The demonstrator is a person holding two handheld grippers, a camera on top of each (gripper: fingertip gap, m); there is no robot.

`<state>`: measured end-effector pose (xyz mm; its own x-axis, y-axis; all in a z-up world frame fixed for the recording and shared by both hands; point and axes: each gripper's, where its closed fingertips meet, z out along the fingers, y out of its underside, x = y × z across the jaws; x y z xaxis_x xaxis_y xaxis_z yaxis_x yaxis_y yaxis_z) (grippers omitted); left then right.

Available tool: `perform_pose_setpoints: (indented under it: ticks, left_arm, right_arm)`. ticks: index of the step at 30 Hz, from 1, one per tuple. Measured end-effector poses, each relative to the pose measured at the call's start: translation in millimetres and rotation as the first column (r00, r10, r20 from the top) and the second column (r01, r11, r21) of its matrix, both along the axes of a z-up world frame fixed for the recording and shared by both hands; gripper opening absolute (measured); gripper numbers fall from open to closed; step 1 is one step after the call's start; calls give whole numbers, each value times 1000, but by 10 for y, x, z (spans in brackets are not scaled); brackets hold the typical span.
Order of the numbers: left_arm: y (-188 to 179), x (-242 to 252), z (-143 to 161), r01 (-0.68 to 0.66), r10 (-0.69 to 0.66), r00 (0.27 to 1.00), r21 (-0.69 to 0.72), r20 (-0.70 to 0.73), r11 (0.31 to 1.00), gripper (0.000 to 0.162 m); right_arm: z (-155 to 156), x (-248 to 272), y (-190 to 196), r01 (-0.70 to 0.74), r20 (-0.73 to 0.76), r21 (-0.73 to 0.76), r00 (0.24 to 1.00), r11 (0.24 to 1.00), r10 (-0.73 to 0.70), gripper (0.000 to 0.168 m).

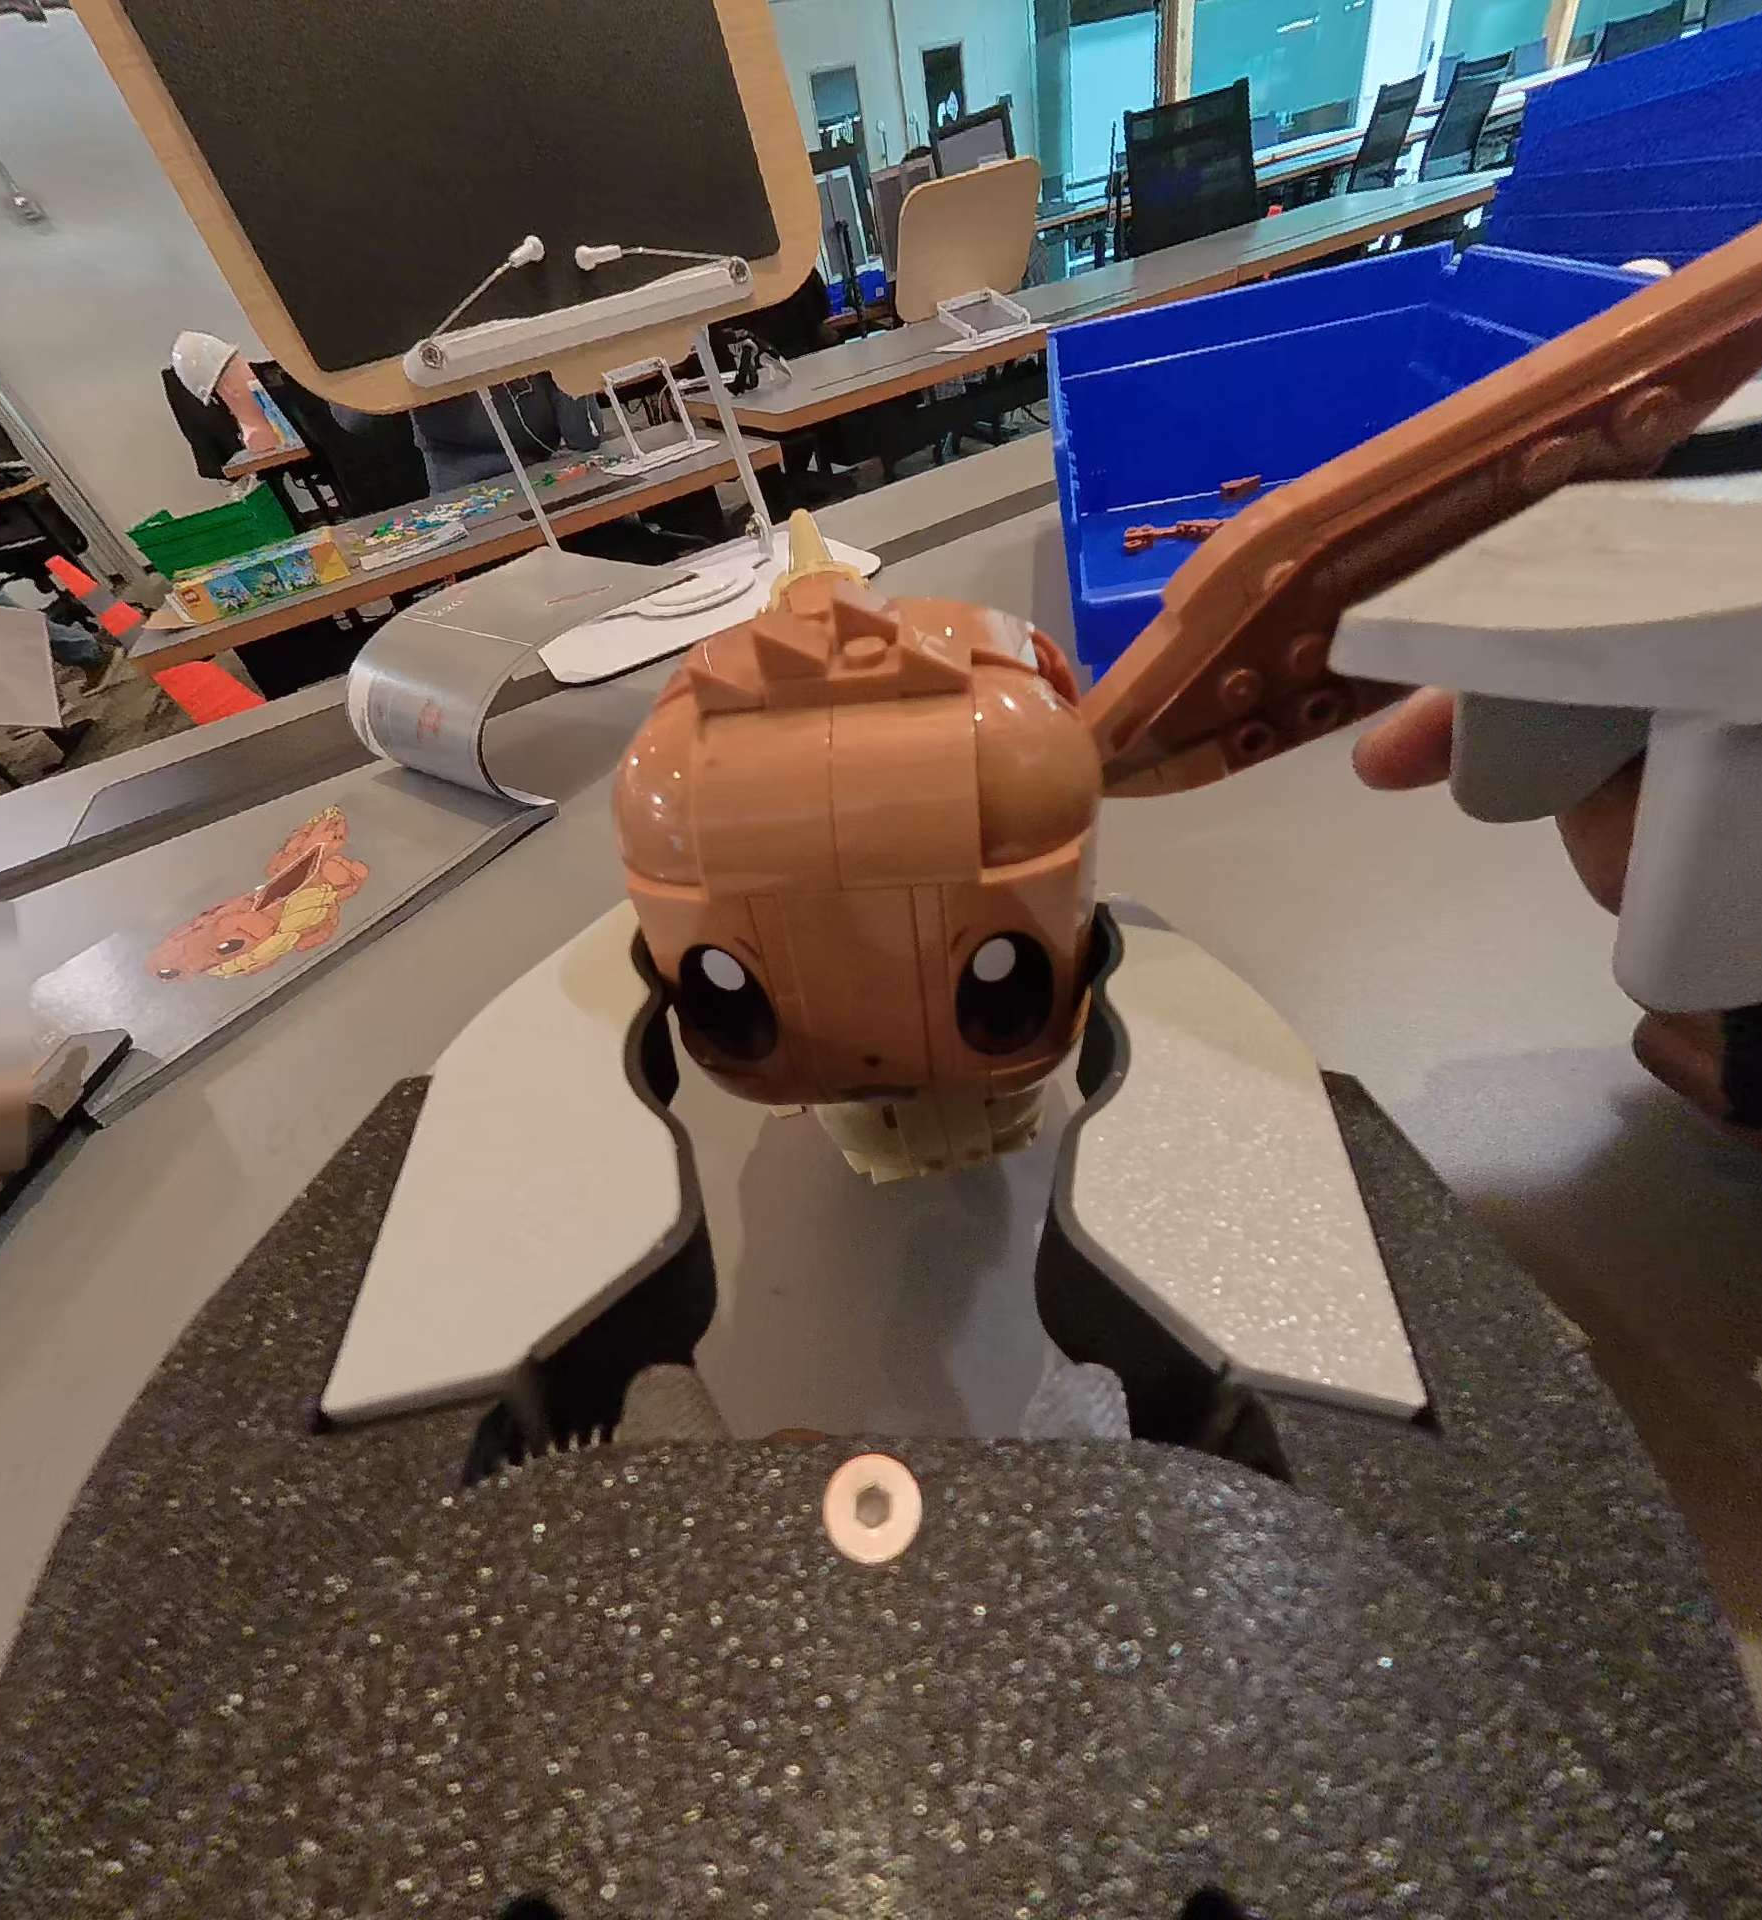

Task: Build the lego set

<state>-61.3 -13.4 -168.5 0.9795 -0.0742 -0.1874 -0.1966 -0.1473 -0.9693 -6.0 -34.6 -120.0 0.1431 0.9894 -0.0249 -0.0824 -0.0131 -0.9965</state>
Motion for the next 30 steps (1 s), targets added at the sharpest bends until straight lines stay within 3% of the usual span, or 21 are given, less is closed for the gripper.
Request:
perform_pose_setpoints:
  ticks: [30]
  left_arm:
    - [6, 13, -16, 8, -8, 1000, -9, -8, 1000, 77]
  right_arm:
    - [109, 40, -32, 68, 33, 106, 997, 992, -72, 14]
